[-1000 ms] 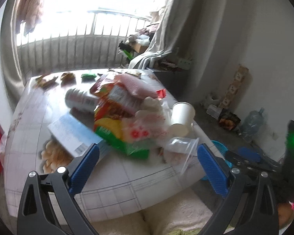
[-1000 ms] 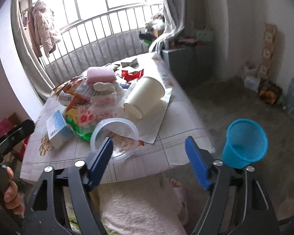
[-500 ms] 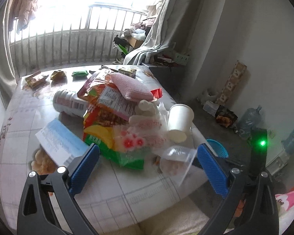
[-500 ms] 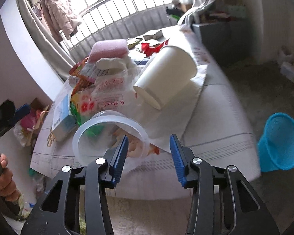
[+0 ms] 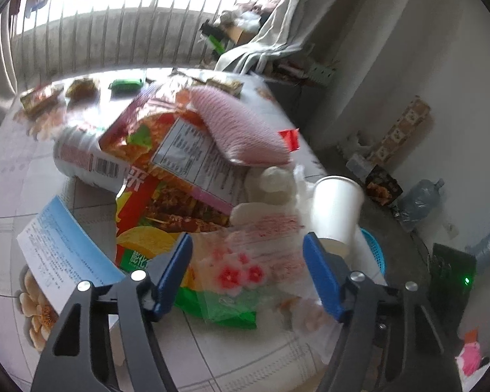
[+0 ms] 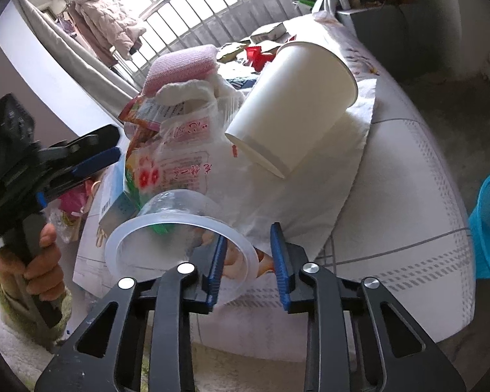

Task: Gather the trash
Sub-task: 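Grasp the clear plastic bowl rim with the right gripper while the left gripper reaches the snack pile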

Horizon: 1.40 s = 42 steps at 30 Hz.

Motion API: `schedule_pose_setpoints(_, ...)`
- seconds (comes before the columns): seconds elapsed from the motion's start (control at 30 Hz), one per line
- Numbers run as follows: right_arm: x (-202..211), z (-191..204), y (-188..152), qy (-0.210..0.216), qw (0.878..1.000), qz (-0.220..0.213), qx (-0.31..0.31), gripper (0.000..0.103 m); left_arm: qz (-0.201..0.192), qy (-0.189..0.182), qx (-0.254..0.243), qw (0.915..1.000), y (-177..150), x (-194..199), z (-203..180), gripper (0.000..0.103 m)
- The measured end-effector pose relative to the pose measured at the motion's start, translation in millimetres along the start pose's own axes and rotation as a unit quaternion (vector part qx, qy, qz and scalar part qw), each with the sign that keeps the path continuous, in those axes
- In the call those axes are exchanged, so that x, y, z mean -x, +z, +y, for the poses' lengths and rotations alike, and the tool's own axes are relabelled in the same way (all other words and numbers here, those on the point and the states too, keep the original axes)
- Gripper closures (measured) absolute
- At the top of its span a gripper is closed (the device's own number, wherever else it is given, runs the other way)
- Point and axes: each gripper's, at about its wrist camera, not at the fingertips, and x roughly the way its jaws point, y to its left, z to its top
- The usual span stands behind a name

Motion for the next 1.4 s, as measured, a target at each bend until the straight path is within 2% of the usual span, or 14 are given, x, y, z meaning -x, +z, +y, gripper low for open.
schedule_pose_setpoints(0.27, -4.4, -1.1, 2.3, 0.0, 1.0, 0.007, -0.001, 0.086, 0.034, 0.004, 0.015, 0.9993, 2.2, -24.9, 11.8, 0.041)
schedule_pose_setpoints(0.53, -5.9, -0.1, 3.0, -0.002, 1.0, 0.009, 0.001, 0.087, 0.056, 0.013, 0.048, 0.9972, -3.5, -32.6, 26.6, 0.042)
schedule_pose_setpoints(0.73, -7.7, 2.5, 3.2, -0.004, 1.0, 0.007, 0.001, 0.087, 0.066, -0.003, 0.093, 0.9935, -1.0, -34.7, 39.9, 0.031)
schedule_pose_setpoints(0.77, -7.5, 2.8, 2.7, -0.005, 1.0, 0.006, 0.0, 0.087, 0.066, -0.006, 0.098, 0.993, -1.0, -33.9, 41.1, 0.026)
schedule_pose_setpoints(0.8, -7.7, 2.9, 3.0, -0.005, 1.0, 0.006, 0.0, 0.087, 0.066, -0.005, 0.107, 0.9921, -0.9, -33.1, 43.4, 0.021)
schedule_pose_setpoints(0.87, -7.5, 3.0, 2.5, -0.005, 1.0, 0.005, 0.001, 0.087, 0.063, 0.012, 0.12, 0.9907, -1.1, -30.7, 45.9, 0.018)
schedule_pose_setpoints(0.93, -7.2, 3.4, 2.2, -0.006, 1.0, 0.005, 0.0, 0.087, 0.054, 0.029, 0.126, 0.9901, -1.5, -25.7, 48.6, 0.016)
schedule_pose_setpoints(1.07, -6.9, 3.6, 2.4, -0.009, 1.0, 0.005, 0.001, 0.089, 0.046, 0.025, 0.125, 0.9908, -3.2, -18.6, 50.2, 0.016)
schedule_pose_setpoints(1.2, -4.3, 2.1, 2.5, -0.009, 1.0, 0.001, -0.005, 0.095, 0.024, 0.034, 0.09, 0.995, -7.3, -6.4, 40.9, 0.016)
schedule_pose_setpoints(1.3, 2.1, 3.2, 2.4, -0.011, 1.0, -0.007, -0.001, 0.098, 0.007, 0.043, 0.013, 0.999, -18.2, 7.3, 19.3, 0.016)
schedule_pose_setpoints(1.4, 5.6, 3.5, 0.3, -0.02, 1.0, -0.01, 0.004, 0.098, 0.009, 0.057, -0.071, 0.9958, -35.2, 15.3, 0.8, 0.016)
